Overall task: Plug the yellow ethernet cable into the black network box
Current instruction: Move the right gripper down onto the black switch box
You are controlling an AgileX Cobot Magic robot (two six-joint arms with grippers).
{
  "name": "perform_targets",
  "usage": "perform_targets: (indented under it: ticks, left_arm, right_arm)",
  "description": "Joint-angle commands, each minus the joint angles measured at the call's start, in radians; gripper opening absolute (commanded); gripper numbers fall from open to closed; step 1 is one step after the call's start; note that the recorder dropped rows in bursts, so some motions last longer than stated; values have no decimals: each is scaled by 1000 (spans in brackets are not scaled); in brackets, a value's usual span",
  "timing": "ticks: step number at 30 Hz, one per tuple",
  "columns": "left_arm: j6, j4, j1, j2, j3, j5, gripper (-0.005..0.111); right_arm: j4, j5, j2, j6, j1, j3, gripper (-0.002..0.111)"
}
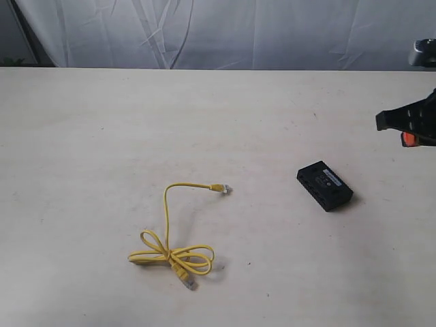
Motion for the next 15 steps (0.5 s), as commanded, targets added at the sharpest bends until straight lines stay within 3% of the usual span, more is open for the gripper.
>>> perform_targets:
  ticks: [1,15]
  left_arm:
    - [0,5,3,-6,5,-10,0]
    - [0,5,3,-6,5,-10,0]
  right_arm:
    - [29,67,73,-5,-3,-79,0]
    - [312,27,261,-258,-3,-102,0]
